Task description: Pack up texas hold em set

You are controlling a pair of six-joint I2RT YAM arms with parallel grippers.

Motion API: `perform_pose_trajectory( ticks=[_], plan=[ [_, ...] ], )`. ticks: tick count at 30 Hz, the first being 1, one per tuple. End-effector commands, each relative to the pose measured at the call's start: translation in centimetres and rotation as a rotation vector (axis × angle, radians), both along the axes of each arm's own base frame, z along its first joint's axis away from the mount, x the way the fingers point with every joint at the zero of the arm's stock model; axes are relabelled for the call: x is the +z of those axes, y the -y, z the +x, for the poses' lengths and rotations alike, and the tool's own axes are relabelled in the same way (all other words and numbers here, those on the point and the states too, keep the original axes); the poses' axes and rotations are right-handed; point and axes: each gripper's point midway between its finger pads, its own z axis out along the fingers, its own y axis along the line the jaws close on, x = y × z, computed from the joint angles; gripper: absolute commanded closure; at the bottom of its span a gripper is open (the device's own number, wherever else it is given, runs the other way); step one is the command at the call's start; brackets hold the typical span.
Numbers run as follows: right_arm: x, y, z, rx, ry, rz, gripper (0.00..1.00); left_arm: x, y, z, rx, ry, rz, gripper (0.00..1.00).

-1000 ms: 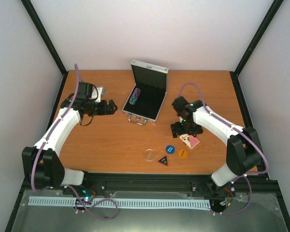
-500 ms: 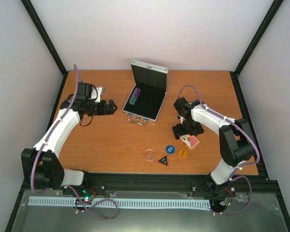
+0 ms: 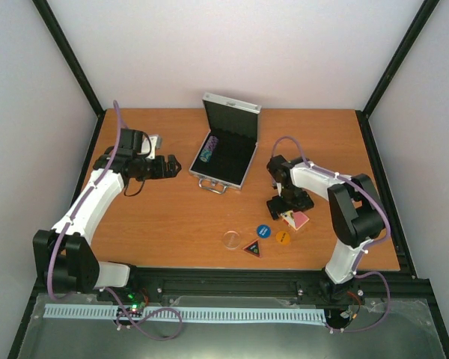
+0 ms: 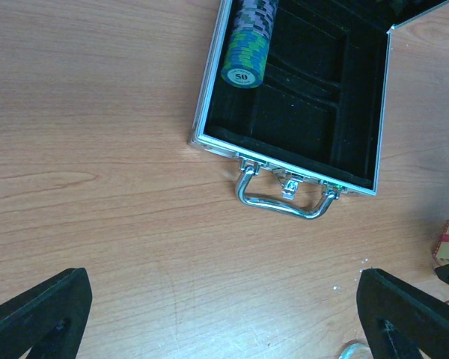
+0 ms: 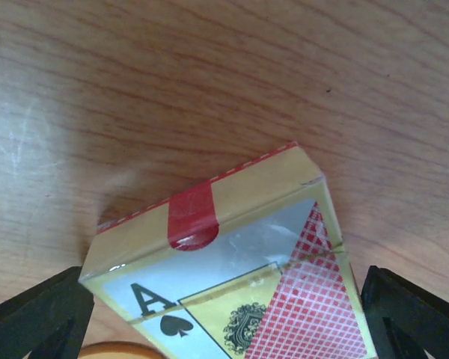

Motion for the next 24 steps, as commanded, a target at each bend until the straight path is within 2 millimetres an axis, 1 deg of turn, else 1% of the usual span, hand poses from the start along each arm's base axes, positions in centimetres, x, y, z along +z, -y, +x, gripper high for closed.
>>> perform_pose_trajectory(
  ticks=[1, 2, 4, 5, 6, 7, 8, 9, 10, 12, 14, 16, 17, 18, 19, 20, 21, 24],
  plan=[
    [-0.8, 0.4, -0.1, -0.004, -0.015, -0.016, 0.02, 0.6, -0.3, 0.2, 0.014, 0.022, -0.002, 0.00],
    [-1.0, 0.2, -0.3, -0.005, -0.026, -0.006, 0.05, 0.5, -0.3, 0.2, 0.014, 0.018, 0.000, 0.00],
    [-1.1, -0.1, -0.5, -0.004, -0.040, 0.015, 0.20, 0.2, -0.3, 0.1, 0.014, 0.015, 0.002, 0.00],
    [-1.2, -0.2, -0.6, -0.003, -0.045, 0.020, 0.29, 0.1, -0.3, 0.1, 0.017, 0.012, 0.002, 0.00],
    [-1.1, -0.3, -0.4, -0.003, -0.044, 0.021, 0.40, -0.1, -0.4, 0.1, 0.019, 0.009, 0.004, 0.00],
    [-1.0, -0.4, -0.2, -0.003, -0.036, 0.022, 0.52, -0.2, -0.4, 0.1, 0.021, 0.006, 0.002, 0.00],
    [-0.7, -0.6, 0.3, -0.001, -0.022, 0.028, 0.61, -0.3, -0.4, 0.1, 0.021, 0.004, 0.003, 0.00],
    [-0.3, -0.8, 0.9, -0.001, -0.007, 0.031, 0.65, -0.4, -0.4, 0.1, 0.023, 0.003, 0.002, 0.00],
    [0.1, -0.9, 1.7, -0.005, 0.017, 0.029, 0.65, -0.5, -0.3, 0.1, 0.022, 0.000, 0.000, 0.00],
    [1.0, -1.5, 3.7, -0.015, 0.065, 0.034, 0.59, -0.7, -0.3, 0.3, 0.022, -0.003, -0.003, 0.00],
    [1.5, -2.6, 5.5, -0.013, 0.090, 0.058, 0.56, -0.8, -0.2, 0.4, 0.020, -0.004, -0.008, 0.00],
    [1.7, -3.1, 6.6, -0.024, 0.093, 0.058, 0.54, -0.7, -0.1, 0.6, 0.015, -0.003, -0.008, 0.00],
    [1.6, -3.3, 6.7, -0.028, 0.087, 0.064, 0.52, -0.5, -0.1, 0.6, 0.013, 0.000, -0.008, 0.00],
    [1.7, -3.5, 6.8, -0.037, 0.087, 0.071, 0.42, -0.4, -0.1, 0.7, 0.012, 0.003, -0.005, 0.00],
    [2.3, -3.5, 6.7, -0.043, 0.099, 0.082, 0.20, -0.3, -0.1, 0.7, 0.011, 0.005, -0.001, 0.00],
    [2.8, -3.3, 6.6, -0.056, 0.113, 0.081, 0.03, -0.2, -0.2, 0.7, 0.009, 0.005, 0.003, 0.00],
    [3.7, -2.6, 6.4, -0.086, 0.140, 0.060, 0.00, -0.1, -0.2, 0.7, 0.009, 0.007, 0.007, 0.00],
    [6.4, -1.1, 5.5, -0.196, 0.186, 0.037, 0.00, -0.1, -0.2, 0.6, -0.001, 0.007, 0.011, 0.00]
  ],
)
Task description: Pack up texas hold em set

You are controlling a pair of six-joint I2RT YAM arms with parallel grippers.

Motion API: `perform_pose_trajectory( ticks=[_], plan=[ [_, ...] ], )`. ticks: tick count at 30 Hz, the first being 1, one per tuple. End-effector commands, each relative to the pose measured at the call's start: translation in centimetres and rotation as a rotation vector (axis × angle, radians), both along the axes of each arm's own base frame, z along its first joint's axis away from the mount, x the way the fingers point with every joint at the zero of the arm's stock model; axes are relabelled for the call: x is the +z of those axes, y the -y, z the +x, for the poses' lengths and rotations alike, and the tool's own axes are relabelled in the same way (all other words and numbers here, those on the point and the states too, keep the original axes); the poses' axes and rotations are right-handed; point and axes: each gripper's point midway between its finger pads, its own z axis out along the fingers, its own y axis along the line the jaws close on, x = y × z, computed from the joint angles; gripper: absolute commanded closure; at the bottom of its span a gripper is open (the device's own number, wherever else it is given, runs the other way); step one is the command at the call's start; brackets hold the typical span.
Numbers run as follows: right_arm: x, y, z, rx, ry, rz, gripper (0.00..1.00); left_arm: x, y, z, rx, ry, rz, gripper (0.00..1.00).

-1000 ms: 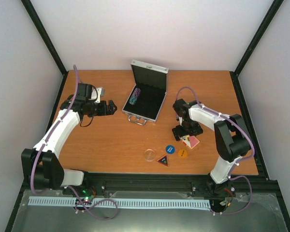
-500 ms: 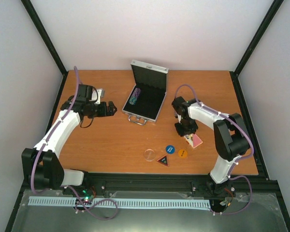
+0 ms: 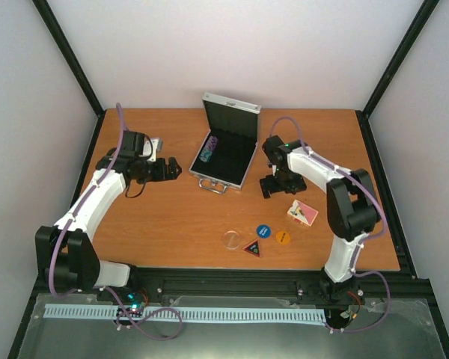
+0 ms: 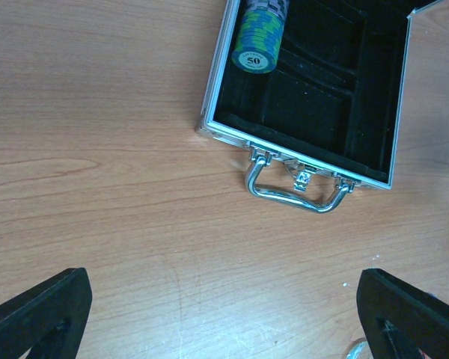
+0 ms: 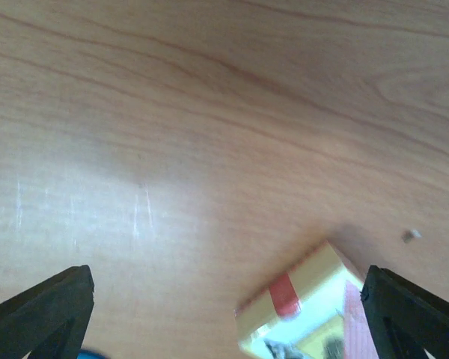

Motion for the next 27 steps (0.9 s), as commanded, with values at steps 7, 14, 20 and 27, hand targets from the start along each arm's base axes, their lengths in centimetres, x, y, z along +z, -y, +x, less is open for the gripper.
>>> perform_pose_trajectory(
  ticks=[7, 14, 20, 27],
  plan=[
    [3.4, 3.4, -4.0, -0.407, -0.091, -0.014, 0.00, 2.1, 1.0, 0.4, -0.095, 0.052, -0.019, 0.00],
    [1.6, 5.1, -6.8, -0.677, -0.101, -0.013, 0.00, 1.5, 1.8, -0.7, -0.142, 0.053, -0.061, 0.00],
    [0.7, 5.7, -7.1, -0.784, -0.059, -0.007, 0.00, 2.1, 2.1, -1.1, -0.158, 0.070, -0.078, 0.00],
    [-0.3, 7.0, -6.6, -0.755, -0.048, 0.009, 0.00, 2.2, 1.8, -1.6, -0.148, 0.075, -0.072, 0.00]
  ],
)
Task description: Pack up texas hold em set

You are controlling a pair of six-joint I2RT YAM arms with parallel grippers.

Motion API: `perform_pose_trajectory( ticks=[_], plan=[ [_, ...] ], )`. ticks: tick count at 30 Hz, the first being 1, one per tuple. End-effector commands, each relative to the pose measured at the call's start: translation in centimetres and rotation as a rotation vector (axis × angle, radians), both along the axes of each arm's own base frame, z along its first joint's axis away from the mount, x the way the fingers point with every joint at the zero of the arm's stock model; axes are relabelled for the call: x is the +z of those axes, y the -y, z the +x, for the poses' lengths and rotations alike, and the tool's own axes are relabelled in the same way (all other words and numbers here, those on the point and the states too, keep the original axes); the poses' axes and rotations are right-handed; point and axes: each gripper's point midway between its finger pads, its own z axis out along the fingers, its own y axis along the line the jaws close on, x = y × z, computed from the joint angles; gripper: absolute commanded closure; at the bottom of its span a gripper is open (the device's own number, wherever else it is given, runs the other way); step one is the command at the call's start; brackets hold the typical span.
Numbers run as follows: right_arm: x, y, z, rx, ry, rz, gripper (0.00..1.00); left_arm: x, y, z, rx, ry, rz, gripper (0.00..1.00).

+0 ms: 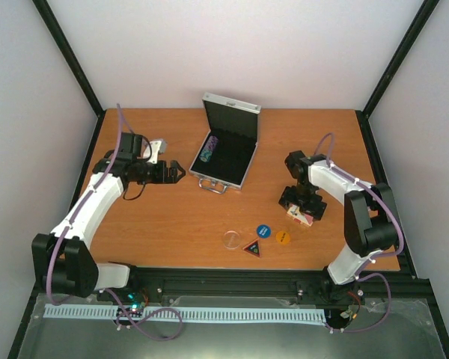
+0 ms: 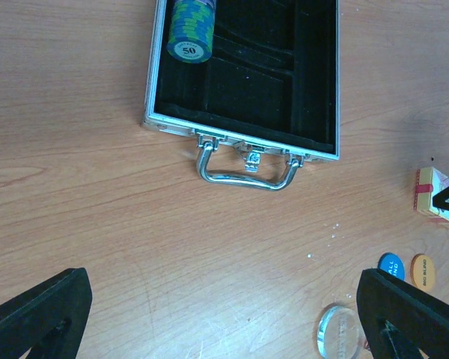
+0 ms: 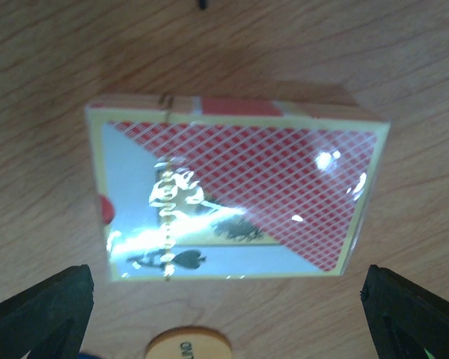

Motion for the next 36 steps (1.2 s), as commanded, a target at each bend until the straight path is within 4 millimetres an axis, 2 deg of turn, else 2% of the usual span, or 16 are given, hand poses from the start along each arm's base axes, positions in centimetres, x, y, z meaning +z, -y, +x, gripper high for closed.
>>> perform_pose_trajectory(
  ticks=[1, 4, 10, 19, 21, 26, 29, 31, 32, 33, 36],
  plan=[
    [-0.6, 1.1, 0.9, -0.013, 0.041, 0.022, 0.00, 0.9, 0.0, -0.2, -0.007, 0.035, -0.011, 0.00],
    [-1.1, 2.2, 1.0, -0.004, 0.035, 0.026, 0.00, 1.0, -0.2, -0.3, 0.004, 0.032, -0.007, 0.00],
    [-3.4, 2.4, 1.1, 0.059, -0.010, 0.090, 0.00, 0.8, -0.3, -0.4, 0.017, 0.020, -0.003, 0.00],
    [-6.5, -0.8, 2.0, 0.120, -0.011, 0.271, 0.00, 0.3, -0.6, -0.2, 0.025, -0.004, 0.016, 0.00],
    [-6.7, -1.9, 3.1, 0.126, 0.009, 0.327, 0.00, 0.4, -0.7, -0.3, 0.026, -0.001, 0.023, 0.00],
    [-5.4, -3.6, 8.1, 0.213, 0.094, 0.320, 0.00, 0.3, -0.7, -0.2, 0.028, -0.005, 0.026, 0.00],
    [-4.0, -4.3, 9.6, 0.261, 0.113, 0.322, 0.00, 0.7, -0.8, -0.1, 0.032, 0.004, 0.026, 0.00],
    [-2.8, -4.7, 9.7, 0.318, 0.122, 0.301, 0.00, 1.0, -0.9, 0.0, 0.034, 0.015, 0.033, 0.00],
    [-2.2, -4.2, 9.5, 0.337, 0.116, 0.273, 0.00, 1.2, -0.9, 0.1, 0.035, 0.020, 0.034, 0.00],
    [-1.5, -4.6, 9.0, 0.379, 0.109, 0.253, 0.00, 1.3, -0.9, 0.2, 0.036, 0.023, 0.033, 0.00],
    [0.7, -4.1, 8.3, 0.450, 0.132, 0.224, 0.00, 1.5, -0.9, 0.4, 0.040, 0.032, 0.029, 0.00]
  ],
)
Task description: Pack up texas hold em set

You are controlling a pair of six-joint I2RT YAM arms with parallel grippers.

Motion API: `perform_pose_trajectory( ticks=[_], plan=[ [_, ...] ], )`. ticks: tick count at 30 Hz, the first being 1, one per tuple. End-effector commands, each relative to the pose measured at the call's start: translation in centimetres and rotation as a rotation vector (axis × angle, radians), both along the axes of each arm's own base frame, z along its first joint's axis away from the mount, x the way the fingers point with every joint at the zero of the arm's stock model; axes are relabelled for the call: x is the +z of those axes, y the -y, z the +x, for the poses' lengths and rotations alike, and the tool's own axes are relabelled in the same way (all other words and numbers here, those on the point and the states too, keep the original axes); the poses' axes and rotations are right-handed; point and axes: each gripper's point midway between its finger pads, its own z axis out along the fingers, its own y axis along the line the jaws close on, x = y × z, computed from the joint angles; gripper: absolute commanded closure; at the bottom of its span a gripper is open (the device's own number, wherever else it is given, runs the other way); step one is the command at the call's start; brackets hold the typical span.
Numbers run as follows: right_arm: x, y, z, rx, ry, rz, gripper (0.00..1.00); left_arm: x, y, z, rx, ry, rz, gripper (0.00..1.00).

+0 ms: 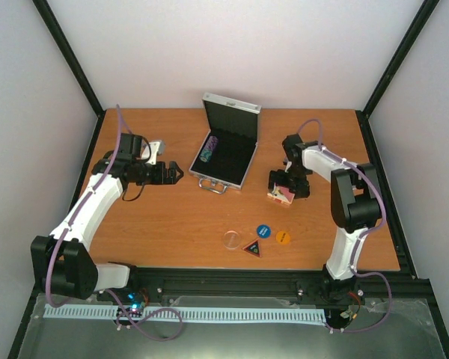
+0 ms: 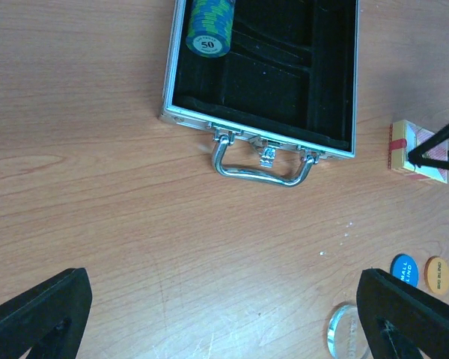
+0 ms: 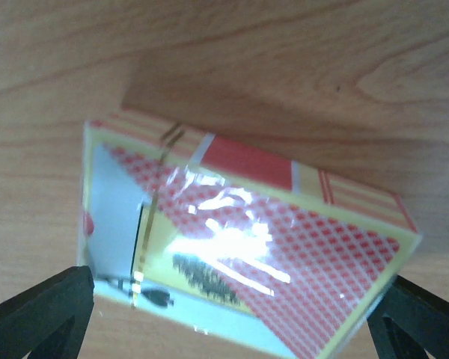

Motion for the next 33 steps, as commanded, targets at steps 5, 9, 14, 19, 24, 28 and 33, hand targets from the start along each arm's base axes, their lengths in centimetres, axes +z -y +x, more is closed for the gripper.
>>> perform_pose_trajectory(
  ticks=[5, 9, 14, 19, 24, 28, 33],
  plan=[
    [7.2, 1.4, -0.3, 0.195, 0.177, -0.098, 0.00, 1.8, -0.1, 1.1, 0.020, 0.050, -0.010, 0.00],
    [10.0, 1.5, 2.1, 0.339, 0.322, -0.146, 0.00, 2.0, -0.1, 1.2, 0.023, 0.047, -0.014, 0.00],
    [9.3, 1.4, 4.4, 0.543, 0.421, -0.232, 0.02, 1.7, -0.1, 1.1, 0.032, 0.046, -0.019, 0.00],
    [7.1, 1.0, 4.6, 0.672, 0.470, -0.245, 0.02, 1.6, -0.1, 0.8, 0.024, 0.038, -0.017, 0.00],
    [4.9, -0.4, 1.9, 0.900, 0.495, -0.249, 0.01, 1.3, -0.2, 0.7, 0.015, 0.028, -0.005, 0.00],
    [3.8, -1.0, 0.4, 0.961, 0.486, -0.216, 0.01, 1.1, 0.0, 0.8, 0.007, 0.021, -0.013, 0.00],
    [2.6, -0.9, 0.7, 1.004, 0.461, -0.241, 0.00, 0.8, 0.3, 0.9, -0.005, 0.011, -0.018, 0.00]
  ],
)
